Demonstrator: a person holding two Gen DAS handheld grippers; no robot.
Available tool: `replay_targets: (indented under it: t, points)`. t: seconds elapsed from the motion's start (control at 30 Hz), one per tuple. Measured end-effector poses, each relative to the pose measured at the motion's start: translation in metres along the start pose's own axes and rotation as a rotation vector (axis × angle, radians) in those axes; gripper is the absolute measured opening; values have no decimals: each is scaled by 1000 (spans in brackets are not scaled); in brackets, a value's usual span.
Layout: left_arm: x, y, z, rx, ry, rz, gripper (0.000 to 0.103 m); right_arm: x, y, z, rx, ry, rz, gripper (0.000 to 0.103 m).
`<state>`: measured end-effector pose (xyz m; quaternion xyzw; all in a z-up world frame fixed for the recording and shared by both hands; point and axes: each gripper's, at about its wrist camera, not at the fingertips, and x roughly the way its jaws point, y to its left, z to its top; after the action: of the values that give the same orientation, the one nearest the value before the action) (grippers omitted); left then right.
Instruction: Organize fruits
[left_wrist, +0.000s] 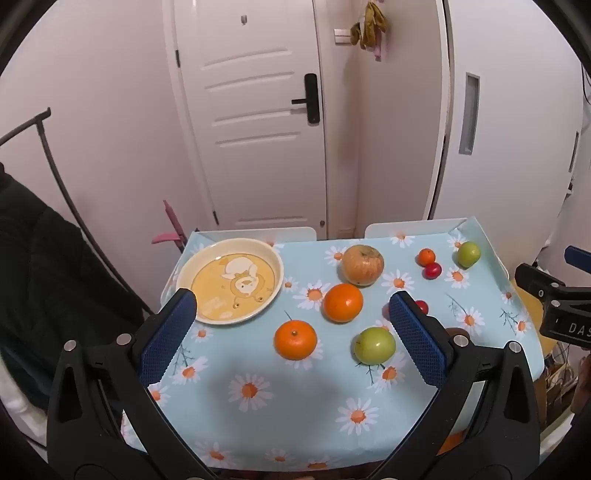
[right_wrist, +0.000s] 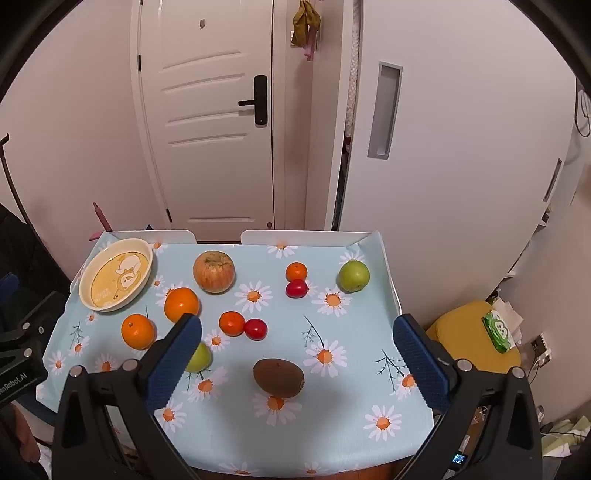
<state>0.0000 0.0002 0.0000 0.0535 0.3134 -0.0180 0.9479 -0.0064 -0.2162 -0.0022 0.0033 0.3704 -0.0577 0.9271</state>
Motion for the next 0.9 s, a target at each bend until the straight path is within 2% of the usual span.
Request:
replay_targets:
  t: [0.33, 0.43, 0.9]
  points:
    - [1, -11, 17, 12, 13, 23, 103, -2, 1, 0, -4, -3, -4, 103]
    - [-4, -1, 6, -6, -13, 8, 103, -5, 2, -1, -4, -4, -2, 103]
    - [-7, 0, 8, -9, -20, 8, 103, -9, 2, 4, -5, -17, 0, 103]
